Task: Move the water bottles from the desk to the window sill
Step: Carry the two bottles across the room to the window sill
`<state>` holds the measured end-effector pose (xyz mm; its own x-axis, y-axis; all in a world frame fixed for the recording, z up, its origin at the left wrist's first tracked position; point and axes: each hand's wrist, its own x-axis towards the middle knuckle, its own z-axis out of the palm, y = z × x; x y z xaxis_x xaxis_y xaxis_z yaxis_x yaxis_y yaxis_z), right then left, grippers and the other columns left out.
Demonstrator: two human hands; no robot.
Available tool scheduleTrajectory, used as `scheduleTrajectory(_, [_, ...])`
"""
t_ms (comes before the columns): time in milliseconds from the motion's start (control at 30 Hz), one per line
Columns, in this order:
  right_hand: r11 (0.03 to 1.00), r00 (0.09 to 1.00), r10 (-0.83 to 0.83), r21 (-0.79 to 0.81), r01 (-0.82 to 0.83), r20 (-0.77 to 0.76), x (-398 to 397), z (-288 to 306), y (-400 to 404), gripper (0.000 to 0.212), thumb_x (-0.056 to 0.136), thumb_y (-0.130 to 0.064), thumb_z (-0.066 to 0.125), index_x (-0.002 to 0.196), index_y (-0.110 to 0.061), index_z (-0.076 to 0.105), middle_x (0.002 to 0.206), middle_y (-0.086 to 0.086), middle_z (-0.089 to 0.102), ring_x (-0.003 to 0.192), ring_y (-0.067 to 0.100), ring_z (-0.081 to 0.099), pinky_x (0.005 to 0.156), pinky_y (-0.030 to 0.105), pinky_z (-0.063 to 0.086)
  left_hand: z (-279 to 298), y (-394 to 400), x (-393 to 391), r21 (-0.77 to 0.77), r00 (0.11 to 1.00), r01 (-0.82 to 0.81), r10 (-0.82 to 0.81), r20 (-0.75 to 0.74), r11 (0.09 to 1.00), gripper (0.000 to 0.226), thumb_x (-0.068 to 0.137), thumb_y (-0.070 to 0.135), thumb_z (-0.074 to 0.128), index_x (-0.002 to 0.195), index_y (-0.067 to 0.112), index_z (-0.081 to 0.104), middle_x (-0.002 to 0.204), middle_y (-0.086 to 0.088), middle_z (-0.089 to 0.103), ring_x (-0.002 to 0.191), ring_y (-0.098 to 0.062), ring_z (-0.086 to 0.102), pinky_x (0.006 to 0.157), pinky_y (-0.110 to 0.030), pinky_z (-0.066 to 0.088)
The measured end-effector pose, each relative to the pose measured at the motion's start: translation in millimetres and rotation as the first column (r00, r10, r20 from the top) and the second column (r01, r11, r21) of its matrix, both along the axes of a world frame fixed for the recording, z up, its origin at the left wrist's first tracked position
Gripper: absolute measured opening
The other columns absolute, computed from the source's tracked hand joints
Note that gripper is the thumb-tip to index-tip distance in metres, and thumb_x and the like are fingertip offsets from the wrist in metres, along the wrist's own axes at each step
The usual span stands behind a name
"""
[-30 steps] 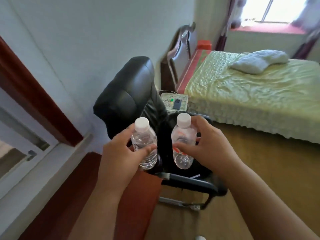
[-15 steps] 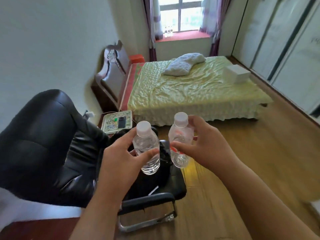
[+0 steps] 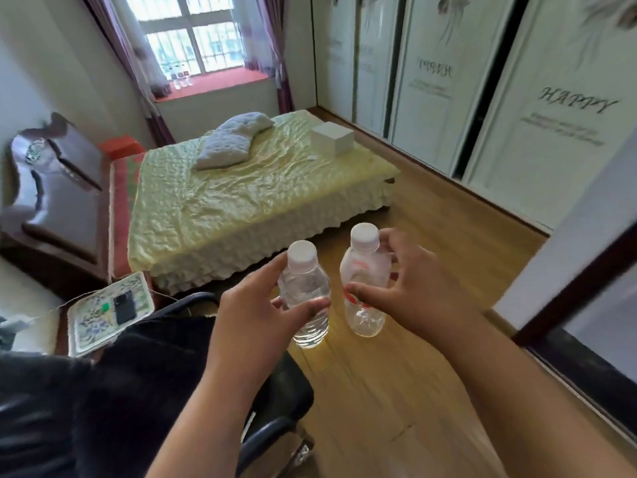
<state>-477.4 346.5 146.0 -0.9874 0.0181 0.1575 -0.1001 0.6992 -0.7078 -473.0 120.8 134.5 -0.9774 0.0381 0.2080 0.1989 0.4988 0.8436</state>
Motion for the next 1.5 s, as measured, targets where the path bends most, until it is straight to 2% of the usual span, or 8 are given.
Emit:
scheduleTrajectory(133, [0.990,0.989,-0.144,0.005,0.144,0.016,24.1,-1.7,13.1,0.078,0.070,-0.060,0.083,0.134,-0.041,0.043,0.130,-0.013,0.059,0.110,0.010,0.062,0.088,0.037,0.059,0.9,13.5,-12.4,-0.033,0.992,0.124,-0.124,-0.008,0.992,0.080,0.061,0.050,0.094,0.135,0.046,0.062,0.119,0.025,0.071,0.107,0.004,0.068,0.093,-0.031,0.058])
scheduleTrajectory(300, [0.954,0.952,-0.300,0.016,0.300,0.065,56.9,-10.0,12.1,0.075,0.072,-0.056,0.084,0.133,-0.042,0.045,0.126,-0.018,0.059,0.107,0.007,0.062,0.089,0.036,0.057,-4.9,23.9,-16.9,-0.028,0.962,0.271,-0.271,-0.009,0.962,0.081,0.061,0.049,0.094,0.136,0.041,0.063,0.120,0.024,0.070,0.110,0.004,0.066,0.092,-0.028,0.058])
scheduleTrajectory(500, [0.875,0.871,-0.483,0.013,0.484,0.089,95.0,-18.4,10.3,0.072,0.071,-0.056,0.084,0.131,-0.043,0.046,0.127,-0.019,0.060,0.110,0.008,0.061,0.092,0.036,0.055,-16.7,36.4,-17.6,-0.047,0.908,0.419,-0.417,0.035,0.907,0.078,0.062,0.051,0.093,0.134,0.046,0.063,0.117,0.028,0.069,0.108,0.006,0.065,0.091,-0.025,0.057])
scheduleTrajectory(667, [0.816,0.809,-0.577,0.030,0.578,0.107,120.1,-21.9,17.6,0.073,0.070,-0.058,0.083,0.130,-0.045,0.045,0.126,-0.021,0.058,0.107,0.005,0.058,0.089,0.032,0.055,-18.0,59.0,-13.1,-0.033,0.861,0.508,-0.505,0.060,0.861,0.068,0.066,0.044,0.094,0.128,0.049,0.065,0.109,0.030,0.071,0.102,0.011,0.065,0.087,-0.016,0.053])
scheduleTrajectory(800, [0.776,0.771,-0.628,0.008,0.631,0.107,130.1,-20.7,38.8,0.073,0.070,-0.057,0.083,0.131,-0.046,0.045,0.127,-0.019,0.058,0.108,0.006,0.058,0.090,0.034,0.055,-11.5,84.9,-9.6,-0.035,0.826,0.563,-0.561,0.047,0.826,0.055,0.069,0.040,0.093,0.119,0.046,0.070,0.103,0.030,0.072,0.100,0.008,0.067,0.085,-0.019,0.055])
scheduleTrajectory(1033, [0.769,0.766,-0.638,0.005,0.640,0.075,121.0,-11.5,78.6,0.073,0.072,-0.057,0.082,0.133,-0.044,0.044,0.127,-0.019,0.056,0.110,0.007,0.056,0.089,0.034,0.053,-1.3,124.9,-13.7,-0.018,0.803,0.596,-0.596,0.033,0.803,0.057,0.070,0.036,0.093,0.120,0.046,0.070,0.103,0.031,0.072,0.100,0.009,0.066,0.085,-0.017,0.054])
scheduleTrajectory(1233, [0.805,0.804,-0.592,-0.004,0.593,0.050,101.9,-6.5,114.1,0.079,0.071,-0.058,0.083,0.137,-0.042,0.042,0.134,-0.016,0.056,0.111,0.006,0.055,0.089,0.032,0.051,2.4,151.0,-24.6,-0.023,0.835,0.550,-0.550,0.003,0.835,0.066,0.067,0.040,0.094,0.127,0.047,0.067,0.108,0.030,0.071,0.105,0.006,0.066,0.090,-0.030,0.058])
scheduleTrajectory(1500, [0.861,0.861,-0.509,-0.010,0.509,-0.005,80.0,-0.3,149.4,0.079,0.072,-0.058,0.083,0.138,-0.042,0.042,0.136,-0.017,0.056,0.117,0.007,0.055,0.096,0.037,0.053,10.2,179.2,-31.7,-0.009,0.872,0.489,-0.489,-0.016,0.872,0.073,0.065,0.040,0.095,0.132,0.046,0.064,0.112,0.031,0.071,0.107,0.010,0.065,0.092,-0.028,0.057])
